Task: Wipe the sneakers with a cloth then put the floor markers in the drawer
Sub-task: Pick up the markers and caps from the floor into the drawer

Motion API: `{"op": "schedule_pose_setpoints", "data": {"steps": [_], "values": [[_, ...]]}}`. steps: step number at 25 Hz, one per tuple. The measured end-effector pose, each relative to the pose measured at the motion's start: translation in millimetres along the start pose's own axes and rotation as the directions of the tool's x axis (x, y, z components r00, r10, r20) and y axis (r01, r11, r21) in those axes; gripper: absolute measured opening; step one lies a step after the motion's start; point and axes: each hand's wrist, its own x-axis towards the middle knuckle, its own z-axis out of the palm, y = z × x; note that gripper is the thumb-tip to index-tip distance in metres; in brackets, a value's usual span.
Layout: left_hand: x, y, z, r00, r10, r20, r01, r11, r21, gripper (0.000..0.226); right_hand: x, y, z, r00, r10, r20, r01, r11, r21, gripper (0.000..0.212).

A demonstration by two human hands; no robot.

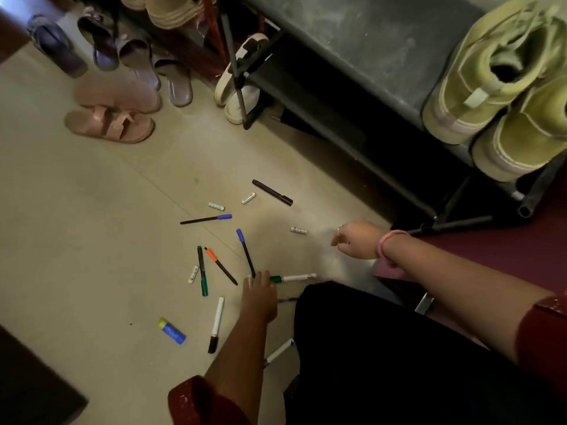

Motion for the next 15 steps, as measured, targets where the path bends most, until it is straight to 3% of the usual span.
{"op": "schedule_pose_setpoints", "data": {"steps": [3,8,12,15], "values": [[26.4,17.0,12.8,0.998,0.035,0.055,-0.04,0.995,0.093,0.053,18.3,6.5,20.0,0.997,-0.057,0.05,0.06,0.997,-0.053,0.034],[48.8,33.3,37.5,0.992,0.024,0.12,-0.033,0.997,0.073,0.06,33.7,18.7,48.7,0.988,-0.105,0.109,0.114,0.99,-0.086,0.035],[50.9,27.8,36.4,0.996,0.06,0.063,-0.06,0.998,0.006,0.054,47.3,9.7,56.2,0.984,-0.138,0.11,0.144,0.988,-0.048,0.034],[44.4,18.3,23.0,0.996,0.076,-0.054,-0.082,0.991,-0.103,0.046,50.2,-1.2,52.0,0.975,-0.196,0.103,0.203,0.977,-0.068,0.037]]}}
